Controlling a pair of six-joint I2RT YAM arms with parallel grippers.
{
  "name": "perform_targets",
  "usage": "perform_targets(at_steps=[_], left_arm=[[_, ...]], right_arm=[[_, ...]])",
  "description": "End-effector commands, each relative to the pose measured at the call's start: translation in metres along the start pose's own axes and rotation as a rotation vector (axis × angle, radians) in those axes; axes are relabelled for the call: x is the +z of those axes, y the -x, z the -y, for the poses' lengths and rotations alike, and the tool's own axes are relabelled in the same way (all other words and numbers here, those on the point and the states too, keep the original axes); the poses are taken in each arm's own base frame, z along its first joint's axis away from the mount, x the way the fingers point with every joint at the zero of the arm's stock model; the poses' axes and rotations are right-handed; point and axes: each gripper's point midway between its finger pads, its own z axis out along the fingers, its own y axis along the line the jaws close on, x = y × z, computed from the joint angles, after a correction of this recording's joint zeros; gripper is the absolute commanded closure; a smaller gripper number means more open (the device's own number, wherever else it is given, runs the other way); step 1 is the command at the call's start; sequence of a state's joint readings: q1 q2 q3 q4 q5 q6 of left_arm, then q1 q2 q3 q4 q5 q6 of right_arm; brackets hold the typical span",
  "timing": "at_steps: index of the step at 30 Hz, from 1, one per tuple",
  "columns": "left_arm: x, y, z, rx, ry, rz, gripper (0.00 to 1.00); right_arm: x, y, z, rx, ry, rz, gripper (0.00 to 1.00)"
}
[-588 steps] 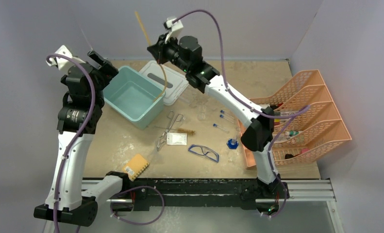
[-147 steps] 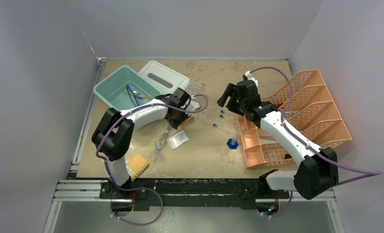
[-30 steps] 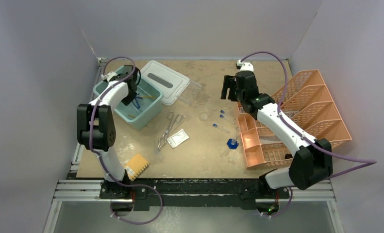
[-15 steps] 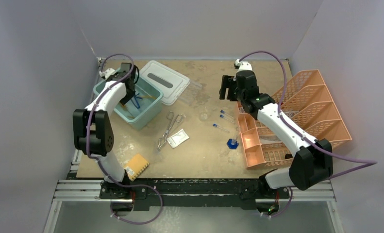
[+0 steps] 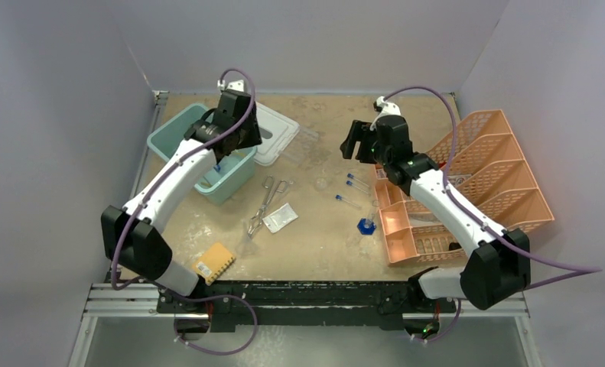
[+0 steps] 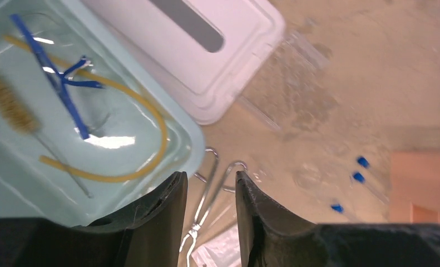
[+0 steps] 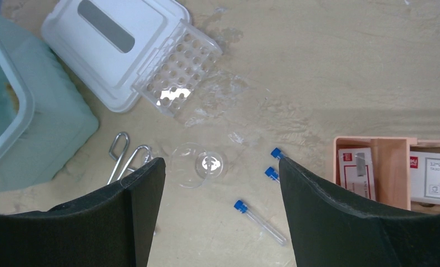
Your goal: Organize the chemistry lab equipment
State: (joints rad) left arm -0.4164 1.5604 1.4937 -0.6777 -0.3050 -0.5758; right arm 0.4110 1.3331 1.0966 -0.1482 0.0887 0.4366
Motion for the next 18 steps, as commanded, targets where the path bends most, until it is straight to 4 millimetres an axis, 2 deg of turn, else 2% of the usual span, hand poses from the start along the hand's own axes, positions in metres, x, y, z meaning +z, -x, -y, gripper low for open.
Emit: perform_targets(at_steps=[1, 4, 8, 18], left_arm=[[-0.027, -0.023, 0.048, 0.157, -0.287, -0.041, 0.61], [-0.026, -0.066, 0.070, 0.256, -0.362, -0.139, 0.58], [-0.010, -0.109, 0.081, 0.340, -0.400, -0.243, 0.55], [0.040, -0.167, 0.056, 0.501, -0.315, -0.385, 0.53]], right_arm=[[-0.006, -0.005, -0.010, 0.119, 0.042, -0.021, 0.24], [-0.008, -0.014, -0.005, 0.154, 0.016, -0.046, 0.24], [-0.010, -0.022, 0.001, 0.203, -0.008, -0.042, 0.24], [-0.016, -0.029, 0.007, 0.242, -0.033, -0.047, 0.24]])
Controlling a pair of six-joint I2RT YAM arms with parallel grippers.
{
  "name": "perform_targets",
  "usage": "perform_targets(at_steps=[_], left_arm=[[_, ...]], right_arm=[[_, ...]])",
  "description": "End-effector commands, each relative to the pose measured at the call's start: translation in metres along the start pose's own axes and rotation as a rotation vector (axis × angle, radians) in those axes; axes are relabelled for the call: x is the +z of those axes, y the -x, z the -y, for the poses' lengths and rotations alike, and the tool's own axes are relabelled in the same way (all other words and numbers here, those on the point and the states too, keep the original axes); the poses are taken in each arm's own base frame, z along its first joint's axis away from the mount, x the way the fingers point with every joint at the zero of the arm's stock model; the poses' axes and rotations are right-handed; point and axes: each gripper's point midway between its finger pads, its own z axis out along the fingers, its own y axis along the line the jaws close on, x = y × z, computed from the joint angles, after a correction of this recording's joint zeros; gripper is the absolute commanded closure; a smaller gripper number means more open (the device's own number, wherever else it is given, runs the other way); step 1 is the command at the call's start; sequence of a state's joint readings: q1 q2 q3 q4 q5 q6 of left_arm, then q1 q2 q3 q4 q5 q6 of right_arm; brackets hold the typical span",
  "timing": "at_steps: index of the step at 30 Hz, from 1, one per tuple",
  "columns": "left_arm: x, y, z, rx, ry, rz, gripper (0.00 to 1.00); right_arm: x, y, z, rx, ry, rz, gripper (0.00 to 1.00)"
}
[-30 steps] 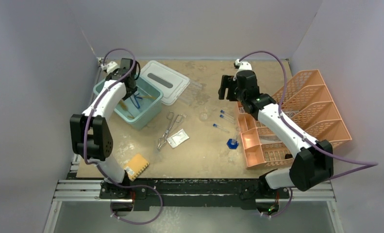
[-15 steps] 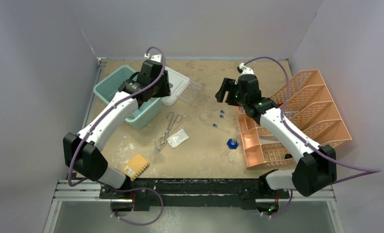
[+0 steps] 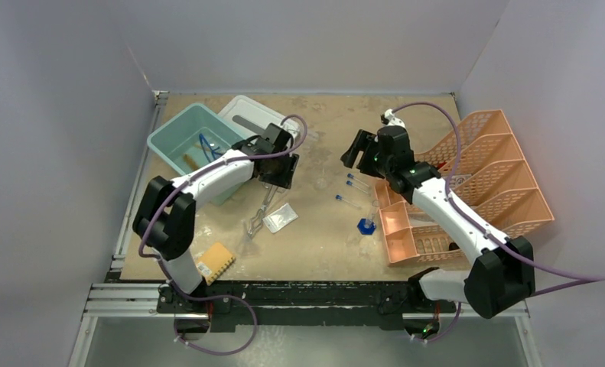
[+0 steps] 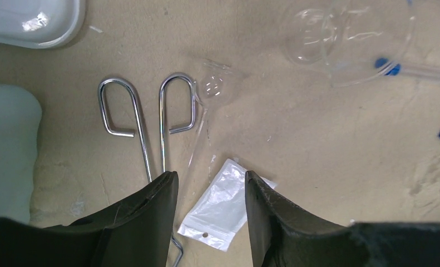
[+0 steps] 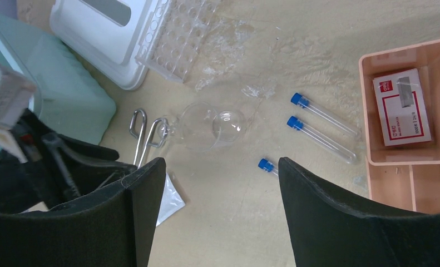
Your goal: Organize the chemistry lab equipment
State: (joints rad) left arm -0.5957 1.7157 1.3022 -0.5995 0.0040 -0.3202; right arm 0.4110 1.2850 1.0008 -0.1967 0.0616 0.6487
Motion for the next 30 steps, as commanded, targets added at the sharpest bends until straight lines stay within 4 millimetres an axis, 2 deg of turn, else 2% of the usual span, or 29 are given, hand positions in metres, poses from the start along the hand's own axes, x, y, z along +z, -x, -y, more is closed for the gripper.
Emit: perform_targets(at_steps=[1, 4, 8, 19, 25, 27, 30], left_arm=[[0.017, -0.004, -0.004, 0.083, -0.008, -0.018, 0.53], [0.031, -0.015, -0.007, 0.100, -0.005, -0.053, 0.53], [0.049, -0.033, -0.010, 0.119, -0.006, -0.128, 0.63], [0.067, -0.043, -0.025, 0.164, 0.061, -0.174, 0.69], [0.069, -0.047, -0.028, 0.169, 0.075, -0.185, 0.89], [0.068, -0.044, -0.028, 0.172, 0.075, -0.180, 0.98], [0.059, -0.037, -0.025, 0.182, 0.067, -0.172, 1.00]], right_arm=[[-0.009, 0.010, 0.000, 0.040, -0.005, 0.051, 0.24], [-0.008, 0.011, 0.001, 0.042, -0.011, 0.055, 0.24], [-0.006, 0.011, 0.002, 0.044, -0.019, 0.055, 0.24], [-0.001, 0.015, 0.002, 0.036, -0.033, 0.058, 0.25], [0.003, 0.017, 0.001, 0.037, -0.035, 0.062, 0.24], [0.004, 0.017, 0.001, 0.040, -0.035, 0.064, 0.25], [0.005, 0.019, -0.001, 0.045, -0.031, 0.069, 0.25]])
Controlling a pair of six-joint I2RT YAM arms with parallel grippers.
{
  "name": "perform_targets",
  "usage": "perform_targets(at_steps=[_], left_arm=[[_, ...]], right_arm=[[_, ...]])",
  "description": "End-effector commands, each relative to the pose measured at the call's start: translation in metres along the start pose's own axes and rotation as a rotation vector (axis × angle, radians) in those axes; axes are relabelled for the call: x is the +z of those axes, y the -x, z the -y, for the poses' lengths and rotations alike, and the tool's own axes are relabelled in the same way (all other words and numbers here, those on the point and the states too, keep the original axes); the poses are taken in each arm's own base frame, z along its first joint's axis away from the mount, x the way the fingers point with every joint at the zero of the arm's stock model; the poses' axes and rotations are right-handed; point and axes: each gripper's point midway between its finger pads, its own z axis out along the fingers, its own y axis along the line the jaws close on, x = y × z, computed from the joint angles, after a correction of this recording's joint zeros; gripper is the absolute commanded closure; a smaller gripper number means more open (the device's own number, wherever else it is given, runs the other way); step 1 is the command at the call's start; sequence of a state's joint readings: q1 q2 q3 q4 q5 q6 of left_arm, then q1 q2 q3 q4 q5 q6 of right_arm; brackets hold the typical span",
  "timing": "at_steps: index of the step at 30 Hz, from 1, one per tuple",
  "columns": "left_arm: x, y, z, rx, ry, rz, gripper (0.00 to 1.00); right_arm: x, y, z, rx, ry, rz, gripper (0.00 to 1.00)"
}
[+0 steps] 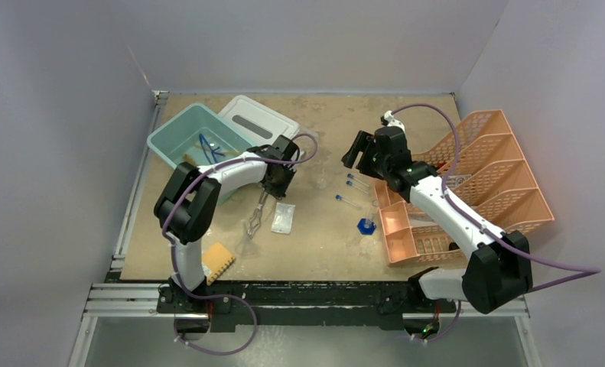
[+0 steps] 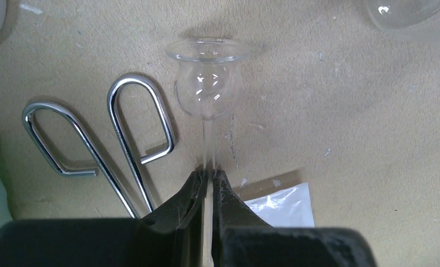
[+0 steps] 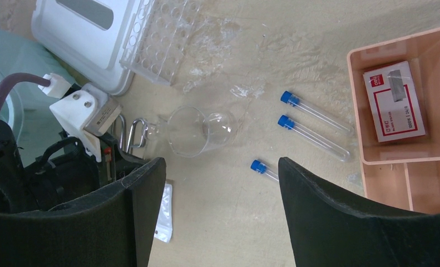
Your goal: Organize the chemistry lab equipment
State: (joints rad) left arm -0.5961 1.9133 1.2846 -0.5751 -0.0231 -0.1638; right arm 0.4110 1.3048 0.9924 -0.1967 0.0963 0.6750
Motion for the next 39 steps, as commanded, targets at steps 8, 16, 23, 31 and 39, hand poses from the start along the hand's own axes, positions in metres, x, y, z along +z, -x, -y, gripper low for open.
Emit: perform_targets(at_steps=[8, 16, 23, 31, 39], left_arm=[[-0.075, 0.044, 0.011, 0.124, -0.089, 0.218, 1.00], [-0.142, 0.104, -0.020, -0.058, 0.088, 0.471, 1.00], [-0.211, 0.143, -0.065, -0.394, 0.273, 0.665, 1.00], [-0.223, 0.109, -0.172, -0.808, 0.438, 0.632, 1.00], [-0.202, 0.056, -0.240, -1.020, 0.606, 0.509, 1.00]], right_arm=[[-0.004, 0.034, -0.012, 0.033, 0.013, 0.118, 0.25], [-0.005, 0.044, -0.013, 0.029, 0.010, 0.160, 0.25], [0.001, 0.048, -0.012, -0.001, -0.016, 0.154, 0.25], [0.006, 0.058, -0.013, -0.048, -0.039, 0.164, 0.25], [0.012, 0.064, -0.005, -0.085, -0.085, 0.174, 0.24]])
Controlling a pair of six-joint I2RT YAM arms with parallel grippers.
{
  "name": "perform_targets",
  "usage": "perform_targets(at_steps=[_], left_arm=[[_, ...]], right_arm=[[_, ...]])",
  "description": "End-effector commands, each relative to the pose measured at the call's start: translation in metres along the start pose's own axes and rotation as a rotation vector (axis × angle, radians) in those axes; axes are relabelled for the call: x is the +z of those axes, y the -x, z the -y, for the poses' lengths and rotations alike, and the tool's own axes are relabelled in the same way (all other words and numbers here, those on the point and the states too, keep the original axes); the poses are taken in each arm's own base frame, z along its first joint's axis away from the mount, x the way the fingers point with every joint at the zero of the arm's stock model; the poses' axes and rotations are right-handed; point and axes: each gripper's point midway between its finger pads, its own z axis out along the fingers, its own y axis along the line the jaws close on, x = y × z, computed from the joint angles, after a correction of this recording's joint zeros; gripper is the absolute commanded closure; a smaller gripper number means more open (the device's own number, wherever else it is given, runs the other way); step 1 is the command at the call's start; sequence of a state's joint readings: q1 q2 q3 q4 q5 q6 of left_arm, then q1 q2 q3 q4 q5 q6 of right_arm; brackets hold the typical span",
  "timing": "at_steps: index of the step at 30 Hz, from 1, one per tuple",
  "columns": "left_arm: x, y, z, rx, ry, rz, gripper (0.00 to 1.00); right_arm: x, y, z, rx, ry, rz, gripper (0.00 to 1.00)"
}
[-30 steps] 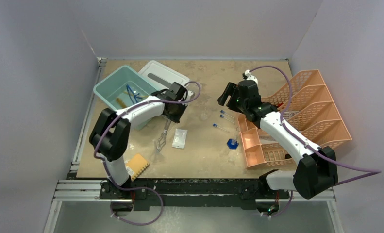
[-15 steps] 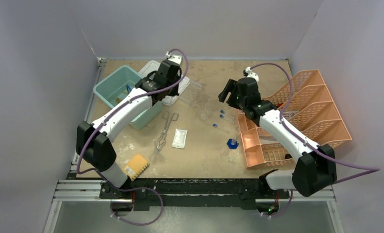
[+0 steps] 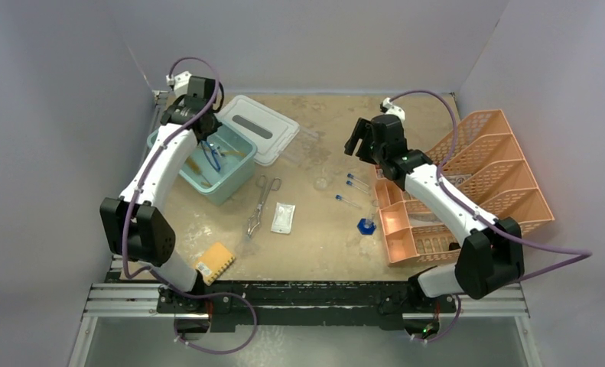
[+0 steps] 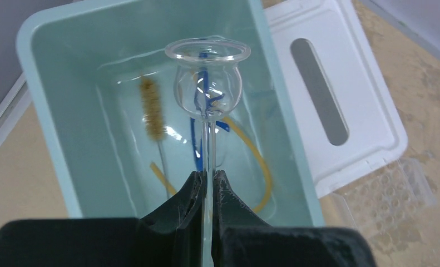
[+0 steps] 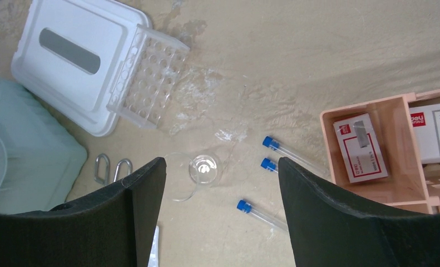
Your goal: Organize the chemistry lab equipment
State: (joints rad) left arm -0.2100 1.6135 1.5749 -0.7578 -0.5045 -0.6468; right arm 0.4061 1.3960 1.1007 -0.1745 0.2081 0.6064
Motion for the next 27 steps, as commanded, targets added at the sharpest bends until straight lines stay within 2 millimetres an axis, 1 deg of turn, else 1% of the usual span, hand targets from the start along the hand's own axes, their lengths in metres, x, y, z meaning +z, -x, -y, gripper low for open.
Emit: perform_targets(at_steps=[1, 3, 6, 10, 20, 25, 27], left_arm=[[0.021, -0.005, -0.035, -0.101, 0.122, -0.043, 1.00], [0.038, -0.017, -0.045, -0.102, 0.170, -0.082, 1.00], [0.061, -0.034, -0.055, -0.089, 0.243, -0.135, 1.00], [0.080, -0.052, -0.067, -0.052, 0.352, -0.173, 1.00], [0.108, -0.092, -0.087, -0.067, 0.514, -0.237, 1.00], [0.116, -0.110, -0.101, -0.073, 0.565, -0.262, 1.00], [0.117, -0.114, -0.104, -0.071, 0.572, -0.271, 1.00]], right_arm=[[0.000, 0.028, -0.001, -0.029, -0.022, 0.076, 0.24], [0.003, 0.029, 0.000, -0.040, -0.032, 0.074, 0.24], [0.007, 0.030, 0.003, -0.057, -0.048, 0.074, 0.24], [0.011, 0.033, 0.007, -0.086, -0.069, 0.079, 0.24], [0.020, 0.041, 0.015, -0.133, -0.108, 0.094, 0.24], [0.022, 0.042, 0.019, -0.136, -0.117, 0.096, 0.24], [0.022, 0.042, 0.020, -0.134, -0.118, 0.095, 0.24]])
